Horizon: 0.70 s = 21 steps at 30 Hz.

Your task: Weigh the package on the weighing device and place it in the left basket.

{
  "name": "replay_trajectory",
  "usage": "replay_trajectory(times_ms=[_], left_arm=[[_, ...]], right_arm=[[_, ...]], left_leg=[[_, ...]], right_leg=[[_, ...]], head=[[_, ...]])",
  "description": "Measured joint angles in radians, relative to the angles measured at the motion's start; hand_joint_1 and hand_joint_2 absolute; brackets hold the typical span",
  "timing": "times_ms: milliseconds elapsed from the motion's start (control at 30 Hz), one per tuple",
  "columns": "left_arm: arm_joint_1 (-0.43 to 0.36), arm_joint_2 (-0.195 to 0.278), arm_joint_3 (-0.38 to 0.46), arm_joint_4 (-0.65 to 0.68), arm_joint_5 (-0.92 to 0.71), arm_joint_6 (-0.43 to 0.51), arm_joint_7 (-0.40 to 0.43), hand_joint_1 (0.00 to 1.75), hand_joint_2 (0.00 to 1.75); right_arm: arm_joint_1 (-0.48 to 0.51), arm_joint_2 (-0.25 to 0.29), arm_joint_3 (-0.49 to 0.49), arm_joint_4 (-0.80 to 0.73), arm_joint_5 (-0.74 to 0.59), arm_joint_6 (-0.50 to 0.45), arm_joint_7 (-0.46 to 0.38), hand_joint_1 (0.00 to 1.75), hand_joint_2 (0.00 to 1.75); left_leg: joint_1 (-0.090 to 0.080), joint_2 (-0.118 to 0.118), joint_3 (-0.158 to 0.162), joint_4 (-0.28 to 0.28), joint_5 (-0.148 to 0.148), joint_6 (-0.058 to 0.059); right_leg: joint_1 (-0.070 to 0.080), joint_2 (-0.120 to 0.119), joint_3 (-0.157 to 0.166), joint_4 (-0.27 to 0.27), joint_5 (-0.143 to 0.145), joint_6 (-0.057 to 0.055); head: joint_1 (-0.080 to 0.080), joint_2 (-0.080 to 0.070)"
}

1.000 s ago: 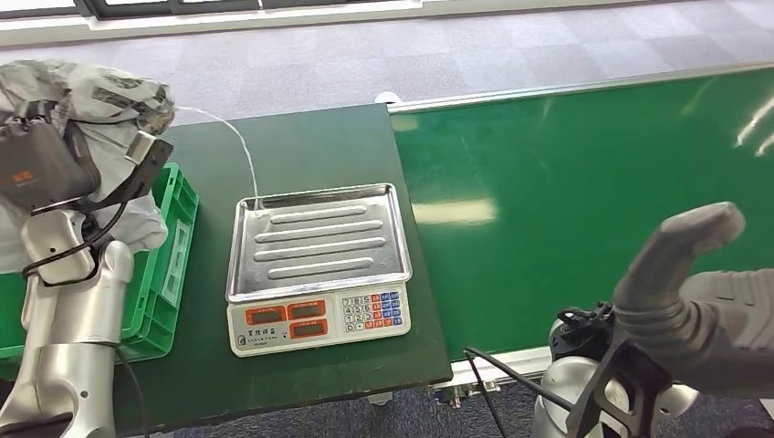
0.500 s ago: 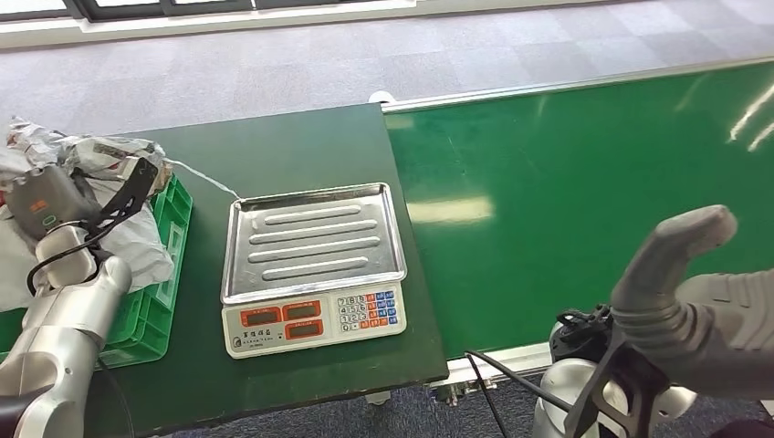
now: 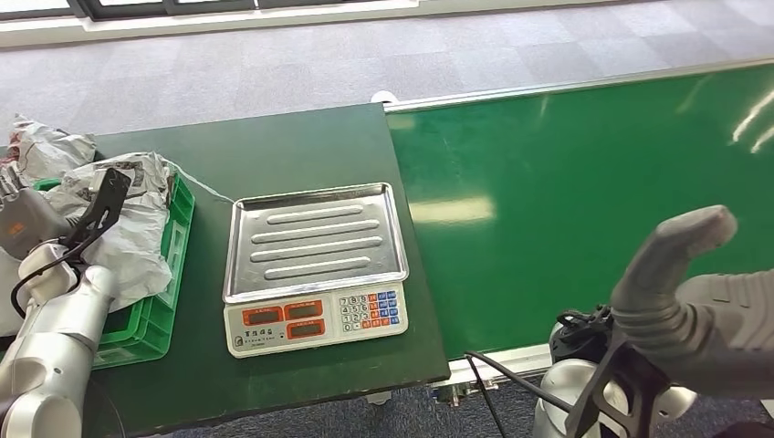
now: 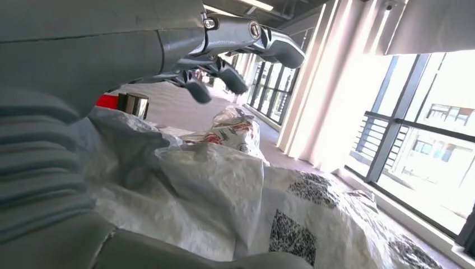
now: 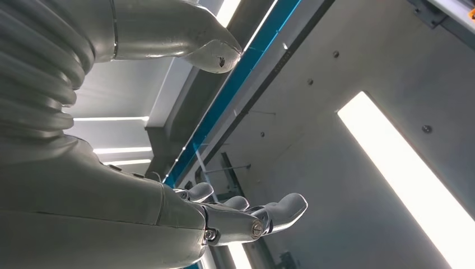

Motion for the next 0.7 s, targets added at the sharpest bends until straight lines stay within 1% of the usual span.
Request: replay_trajectory(times_ms=[133, 167, 200, 233, 267, 300, 333, 367, 400, 433, 467, 500, 533, 600, 633, 700], left_arm=[[0.005, -0.008, 0.027, -0.021, -0.004, 0.000, -0.016, 0.00, 0.00], [0.009, -0.013, 0.040, -0.038, -0.008, 0.000, -0.034, 0.00, 0.00], [0.016, -0.023, 0.062, -0.065, -0.011, 0.000, -0.072, 0.00, 0.00], [0.022, -0.038, 0.094, -0.101, -0.011, 0.000, -0.135, 0.00, 0.00], [0.024, -0.058, 0.137, -0.140, 0.000, 0.000, -0.231, 0.00, 0.00], [0.022, -0.080, 0.193, -0.179, 0.025, 0.000, -0.359, 0.00, 0.00], [0.015, -0.106, 0.258, -0.211, 0.076, -0.005, -0.509, 0.00, 0.00], [0.002, -0.132, 0.324, -0.234, 0.162, -0.018, -0.663, 0.00, 0.00], [-0.010, -0.159, 0.381, -0.251, 0.281, -0.047, -0.796, 0.00, 0.44], [-0.018, -0.185, 0.421, -0.266, 0.421, -0.093, -0.891, 0.00, 0.87], [-0.021, -0.209, 0.436, -0.282, 0.562, -0.150, -0.943, 0.00, 1.31], [-0.018, -0.232, 0.430, -0.302, 0.680, -0.212, -0.960, 0.00, 1.75], [-0.007, -0.254, 0.405, -0.331, 0.770, -0.271, -0.959, 0.00, 1.75], [0.036, -0.299, 0.317, -0.410, 0.883, -0.357, -0.934, 0.00, 1.75], [0.066, -0.321, 0.259, -0.457, 0.921, -0.380, -0.917, 0.00, 1.75], [0.126, -0.361, 0.136, -0.538, 0.974, -0.381, -0.891, 0.00, 1.75]], right_arm=[[0.002, 0.000, -0.002, 0.000, 0.000, 0.000, 0.000, 0.00, 1.75], [0.002, 0.000, -0.002, 0.000, -0.001, 0.000, 0.000, 0.00, 1.75], [0.003, 0.000, -0.003, 0.000, -0.002, 0.000, 0.000, 0.00, 1.75], [0.004, 0.000, -0.004, 0.000, -0.003, 0.000, 0.000, 0.00, 1.75], [0.004, 0.000, -0.006, 0.000, -0.004, 0.000, 0.000, 0.00, 1.75], [0.005, 0.000, -0.007, 0.001, -0.005, 0.000, 0.000, 0.00, 1.75], [0.005, 0.000, -0.009, 0.002, -0.007, 0.000, 0.000, 0.00, 1.75], [0.005, 0.000, -0.011, 0.003, -0.008, 0.000, 0.000, 0.00, 1.75], [0.005, 0.000, -0.014, 0.006, -0.010, 0.000, 0.000, 0.00, 1.75], [0.005, 0.000, -0.017, 0.012, -0.014, 0.000, 0.000, 0.00, 1.75], [0.006, 0.000, -0.019, 0.019, -0.020, 0.000, 0.000, 0.00, 1.75], [0.006, 0.000, -0.021, 0.029, -0.032, 0.000, 0.000, 0.00, 1.75], [0.006, 0.000, -0.021, 0.048, -0.054, 0.000, 0.000, 0.00, 1.75], [0.005, -0.003, -0.015, 0.120, -0.140, 0.000, 0.000, 0.00, 1.75], [0.005, -0.005, -0.007, 0.169, -0.199, 0.001, 0.001, 0.00, 1.75], [0.009, -0.012, 0.012, 0.260, -0.291, 0.002, 0.002, 0.00, 1.75]], left_leg=[[0.000, 0.000, 0.000, 0.000, 0.000, 0.000], [0.000, 0.000, 0.000, 0.000, 0.000, 0.000], [0.000, 0.000, 0.000, 0.000, 0.000, 0.000], [0.000, 0.000, 0.000, 0.000, 0.000, 0.000], [0.000, 0.000, 0.000, 0.000, 0.000, 0.000], [0.000, 0.000, -0.001, 0.000, 0.000, 0.000], [0.000, 0.000, -0.001, 0.000, 0.000, 0.000], [-0.001, 0.000, -0.001, 0.001, 0.000, 0.000], [-0.001, 0.001, 0.000, 0.001, 0.000, 0.000], [-0.001, 0.001, 0.000, 0.001, 0.000, 0.000], [-0.002, 0.002, 0.000, 0.001, 0.000, 0.001], [-0.002, 0.001, 0.000, 0.001, 0.000, 0.001], [-0.002, 0.000, 0.000, 0.001, 0.000, 0.001], [-0.001, -0.002, -0.001, 0.000, 0.000, 0.001], [-0.002, -0.003, -0.001, 0.000, 0.000, 0.001], [-0.002, -0.005, -0.002, 0.000, 0.000, 0.002]], right_leg=[[0.000, 0.000, 0.000, 0.000, 0.000, 0.000], [0.000, 0.000, 0.000, 0.000, 0.000, 0.000], [0.000, 0.000, 0.000, 0.000, 0.000, 0.000], [0.000, 0.000, -0.001, 0.000, 0.000, 0.000], [0.000, 0.000, -0.001, 0.000, 0.000, 0.000], [0.000, 0.000, -0.001, 0.000, 0.000, 0.000], [0.000, 0.000, -0.001, 0.000, 0.000, 0.000], [-0.001, 0.000, -0.001, 0.000, 0.000, 0.000], [-0.001, 0.000, -0.001, 0.000, 0.000, 0.000], [-0.002, 0.000, -0.001, 0.000, 0.000, 0.000], [-0.002, 0.000, 0.000, 0.000, 0.000, 0.000], [-0.002, 0.000, 0.000, 0.000, 0.000, 0.001], [-0.002, -0.001, 0.000, 0.000, 0.000, 0.001], [-0.002, -0.003, 0.002, 0.000, 0.000, 0.001], [-0.002, -0.003, 0.002, 0.000, 0.000, 0.001], [-0.003, -0.005, 0.002, 0.000, 0.000, 0.001]], head=[[0.000, 0.000], [0.000, 0.000], [0.000, 0.000], [0.000, 0.000], [0.000, 0.000], [0.000, 0.000], [0.000, 0.000], [0.000, 0.000], [0.000, 0.000], [0.000, 0.000], [0.000, 0.000], [0.000, 0.000], [0.000, 0.000], [0.000, 0.000], [0.000, 0.000], [0.000, 0.000]])
